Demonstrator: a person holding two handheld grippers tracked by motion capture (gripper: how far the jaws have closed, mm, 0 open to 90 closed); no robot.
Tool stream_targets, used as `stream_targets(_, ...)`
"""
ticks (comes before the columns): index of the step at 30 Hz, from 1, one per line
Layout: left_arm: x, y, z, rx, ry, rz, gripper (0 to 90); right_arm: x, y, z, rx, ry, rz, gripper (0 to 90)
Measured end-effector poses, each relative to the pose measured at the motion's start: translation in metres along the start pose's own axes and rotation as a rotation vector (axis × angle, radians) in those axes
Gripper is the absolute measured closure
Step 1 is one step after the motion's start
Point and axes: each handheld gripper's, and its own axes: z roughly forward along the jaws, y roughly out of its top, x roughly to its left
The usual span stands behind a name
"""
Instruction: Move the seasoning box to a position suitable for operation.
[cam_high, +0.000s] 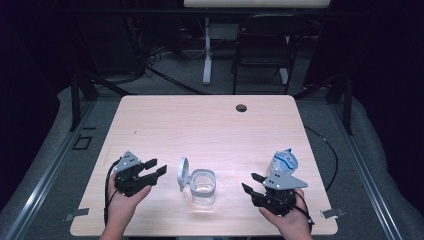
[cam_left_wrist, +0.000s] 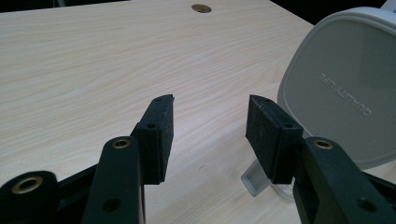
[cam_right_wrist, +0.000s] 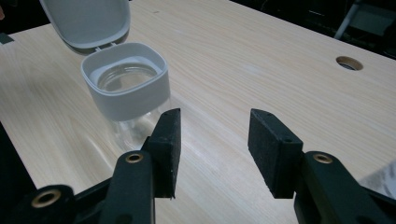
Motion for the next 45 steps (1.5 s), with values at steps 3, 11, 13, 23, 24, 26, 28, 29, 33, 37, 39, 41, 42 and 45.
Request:
stream_targets(3, 0.000, 0.000, 0.000, 0.000, 0.002, -0.001, 51.9, -0.004, -0.008, -0.006, 0.003, -0.015, 0.012, 54.4)
stream_targets(11, 0.001, -0.001, -0.001, -0.005, 0.011, -0.010, 51.7, -0.015, -0.026, -0.011, 0.001, -0.061, 0.050, 53.0)
stream_targets(13, 0.002, -0.001, -0.002, -0.006, 0.013, -0.011, 51.7, -0.018, -0.030, -0.010, 0.000, -0.069, 0.047, 53.0)
stream_targets(23, 0.003, 0.000, -0.003, -0.009, 0.017, -0.015, 51.7, -0.026, -0.046, -0.019, -0.014, -0.071, 0.099, 53.0)
stream_targets(24, 0.003, 0.000, -0.003, -0.009, 0.017, -0.015, 51.7, -0.026, -0.046, -0.019, -0.014, -0.071, 0.099, 53.0)
stream_targets(26, 0.004, 0.000, -0.003, -0.011, 0.016, -0.016, 51.7, -0.033, -0.052, -0.023, -0.018, -0.071, 0.130, 53.0)
stream_targets(28, 0.004, 0.000, -0.003, -0.012, 0.015, -0.018, 51.7, -0.034, -0.053, -0.025, -0.009, -0.068, 0.133, 53.0)
stream_targets(29, 0.004, 0.000, -0.003, -0.012, 0.016, -0.019, 51.7, -0.037, -0.055, -0.027, -0.003, -0.072, 0.139, 53.0)
stream_targets(33, 0.004, 0.001, -0.003, -0.013, 0.014, -0.018, 51.7, -0.040, -0.060, -0.034, 0.006, -0.089, 0.150, 52.5)
stream_targets(37, 0.004, 0.001, -0.002, -0.012, 0.014, -0.018, 51.7, -0.045, -0.065, -0.040, 0.014, -0.114, 0.159, 52.5)
stream_targets(39, 0.004, 0.002, -0.002, -0.012, 0.014, -0.018, 51.7, -0.048, -0.068, -0.043, 0.011, -0.134, 0.178, 52.4)
stream_targets(41, 0.004, 0.002, -0.001, -0.014, 0.013, -0.018, 51.7, -0.049, -0.070, -0.043, 0.013, -0.151, 0.180, 51.5)
stream_targets(42, 0.004, 0.002, -0.001, -0.014, 0.013, -0.020, 51.7, -0.049, -0.070, -0.043, 0.013, -0.151, 0.180, 51.5)
stream_targets(45, 0.004, 0.002, -0.001, -0.014, 0.012, -0.020, 51.7, -0.053, -0.074, -0.042, 0.020, -0.201, 0.188, 46.6)
